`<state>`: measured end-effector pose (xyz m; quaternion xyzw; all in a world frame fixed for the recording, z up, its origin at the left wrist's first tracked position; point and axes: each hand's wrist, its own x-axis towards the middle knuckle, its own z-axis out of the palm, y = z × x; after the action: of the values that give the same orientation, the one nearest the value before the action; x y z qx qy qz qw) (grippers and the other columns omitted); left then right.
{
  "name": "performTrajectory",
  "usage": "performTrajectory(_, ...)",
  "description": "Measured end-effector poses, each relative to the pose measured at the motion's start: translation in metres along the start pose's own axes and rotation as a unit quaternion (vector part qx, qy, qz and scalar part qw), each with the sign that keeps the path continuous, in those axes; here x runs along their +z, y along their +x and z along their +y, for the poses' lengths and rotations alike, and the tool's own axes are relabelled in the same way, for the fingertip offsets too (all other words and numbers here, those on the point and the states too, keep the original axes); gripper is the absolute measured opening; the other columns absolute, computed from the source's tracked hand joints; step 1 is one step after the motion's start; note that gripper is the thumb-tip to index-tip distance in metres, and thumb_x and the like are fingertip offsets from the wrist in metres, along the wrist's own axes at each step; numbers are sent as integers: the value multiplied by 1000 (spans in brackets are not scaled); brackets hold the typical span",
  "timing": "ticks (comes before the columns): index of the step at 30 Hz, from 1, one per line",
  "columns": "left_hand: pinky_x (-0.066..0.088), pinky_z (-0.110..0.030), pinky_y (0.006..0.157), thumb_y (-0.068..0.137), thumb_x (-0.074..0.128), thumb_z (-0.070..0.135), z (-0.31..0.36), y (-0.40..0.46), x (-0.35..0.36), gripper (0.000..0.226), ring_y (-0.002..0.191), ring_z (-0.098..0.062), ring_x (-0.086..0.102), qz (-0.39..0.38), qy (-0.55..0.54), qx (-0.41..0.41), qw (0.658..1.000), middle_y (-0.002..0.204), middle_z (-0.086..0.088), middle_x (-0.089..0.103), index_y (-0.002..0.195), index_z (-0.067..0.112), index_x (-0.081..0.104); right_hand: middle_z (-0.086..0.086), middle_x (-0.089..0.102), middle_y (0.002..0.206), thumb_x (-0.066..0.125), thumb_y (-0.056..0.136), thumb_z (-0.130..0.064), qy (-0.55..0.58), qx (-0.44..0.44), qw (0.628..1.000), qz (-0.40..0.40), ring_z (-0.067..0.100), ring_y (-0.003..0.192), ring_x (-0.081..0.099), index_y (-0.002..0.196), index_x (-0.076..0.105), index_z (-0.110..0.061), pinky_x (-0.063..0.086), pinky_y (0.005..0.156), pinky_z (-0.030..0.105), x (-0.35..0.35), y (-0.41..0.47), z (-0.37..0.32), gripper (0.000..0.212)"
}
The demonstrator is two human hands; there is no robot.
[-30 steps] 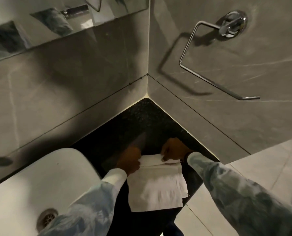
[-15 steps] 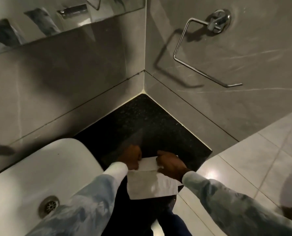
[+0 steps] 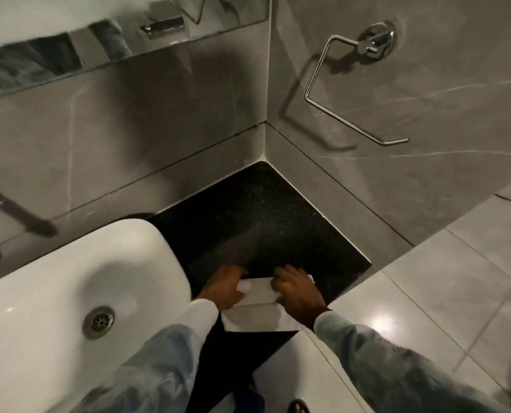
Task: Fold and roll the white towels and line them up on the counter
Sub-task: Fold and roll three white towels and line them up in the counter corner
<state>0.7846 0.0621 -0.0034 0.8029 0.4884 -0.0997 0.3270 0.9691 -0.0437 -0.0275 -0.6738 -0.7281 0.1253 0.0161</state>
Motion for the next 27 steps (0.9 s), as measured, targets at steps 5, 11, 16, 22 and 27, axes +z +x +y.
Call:
performTrajectory(5,45,-36,97,80,64,10,8,-29,31,31,116,-32,52,97,50,18,994,127,-11,52,110,13,60,3,54,117,75,75,-38,113,32,991,-62,25,109,53,102,70,-22,47,90,36,-31,-2,3,31)
performTrajectory(11,54,-41,90,79,69,16,11,-73,67,34,115,-32,58,162,148,51,974,129,-12,57,113,12,62,4,56,125,75,76,-36,105,67,988,-91,27,115,53,121,58,-23,46,97,42,-16,-26,-8,50)
performTrajectory(16,49,-40,93,77,67,29,13,-68,38,42,115,-31,55,84,128,47,987,127,-9,55,117,17,56,5,53,116,72,73,-26,21,4,1000,18,28,103,52,114,56,-22,43,85,41,15,-64,-24,45)
performTrajectory(22,35,-43,107,79,66,22,22,-78,65,45,128,-31,40,61,223,42,972,139,-10,44,123,19,56,6,51,114,77,70,-33,46,1,998,-31,28,103,50,106,61,-22,46,83,42,-1,-73,-36,41)
performTrajectory(27,42,-41,102,81,67,18,19,-85,71,51,124,-30,48,49,197,39,978,135,-10,49,128,16,49,6,56,120,77,71,-30,59,42,995,-68,29,109,54,120,46,-21,44,88,41,-8,-73,-33,59)
